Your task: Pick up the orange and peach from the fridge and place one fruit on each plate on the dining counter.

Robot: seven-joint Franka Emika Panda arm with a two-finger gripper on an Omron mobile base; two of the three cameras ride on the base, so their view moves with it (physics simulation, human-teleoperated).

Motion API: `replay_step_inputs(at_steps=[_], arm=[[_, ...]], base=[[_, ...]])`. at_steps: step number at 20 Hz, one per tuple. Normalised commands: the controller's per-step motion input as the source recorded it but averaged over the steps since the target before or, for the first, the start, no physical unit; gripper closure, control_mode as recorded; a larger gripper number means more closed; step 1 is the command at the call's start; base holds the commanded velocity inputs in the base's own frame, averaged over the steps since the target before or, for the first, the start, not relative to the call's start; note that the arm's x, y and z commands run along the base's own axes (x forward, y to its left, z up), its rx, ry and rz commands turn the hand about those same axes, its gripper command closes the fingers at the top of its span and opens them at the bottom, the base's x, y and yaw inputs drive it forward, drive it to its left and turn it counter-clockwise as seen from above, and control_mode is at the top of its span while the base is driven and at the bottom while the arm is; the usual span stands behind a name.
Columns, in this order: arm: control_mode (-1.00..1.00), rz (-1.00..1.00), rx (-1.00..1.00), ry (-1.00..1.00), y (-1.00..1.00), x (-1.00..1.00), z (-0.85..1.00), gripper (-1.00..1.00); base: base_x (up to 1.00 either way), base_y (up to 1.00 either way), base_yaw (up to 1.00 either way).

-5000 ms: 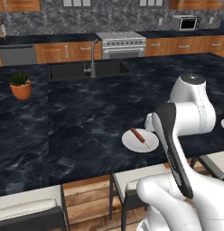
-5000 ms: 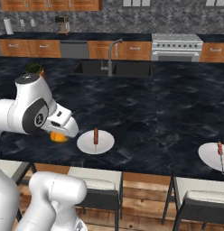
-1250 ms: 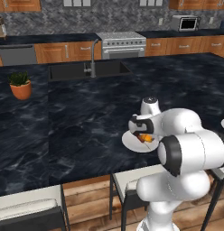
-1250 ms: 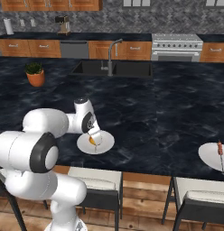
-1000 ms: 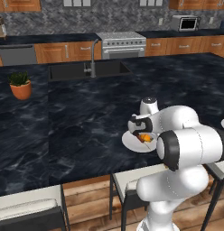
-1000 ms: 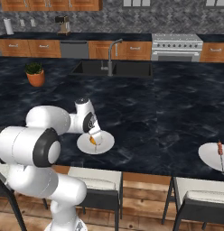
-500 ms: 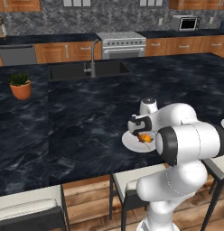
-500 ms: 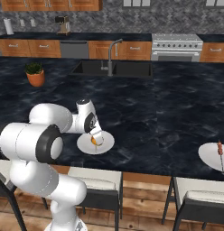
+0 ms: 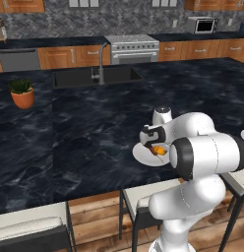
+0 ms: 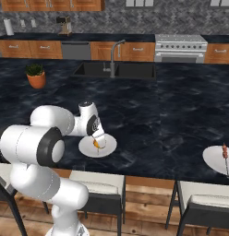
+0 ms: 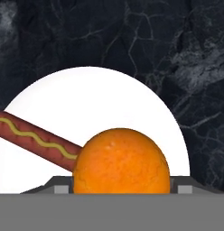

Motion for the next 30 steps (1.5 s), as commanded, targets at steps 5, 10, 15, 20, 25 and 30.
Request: replay_step_inputs(at_steps=[5,10,15,20,25,30], arm=[[-1.0,0.0,0.0,0.0,0.0,0.0,0.0,-1.0],[-1.0,-0.01,0.0,0.0,0.0,0.0,0.0,-1.0],[-1.0,-0.01,0.0,0.0,0.0,-0.02,0.03,-1.0],[-1.0,-0.02,0.0,0.0,0.0,-0.23,0.4,-1.0],[-1.0,-0.03,-0.04,-0.09,0.0,-0.81,0.57,-1.0],[-1.0,-0.01,-0.05,-0.06,0.0,-0.88,0.52,-1.0]], base=[[0.0,0.0,0.0],[0.0,0.0,0.0],[0.0,0.0,0.0],[0.0,0.0,0.0],[0.0,0.0,0.0],[0.0,0.0,0.0]])
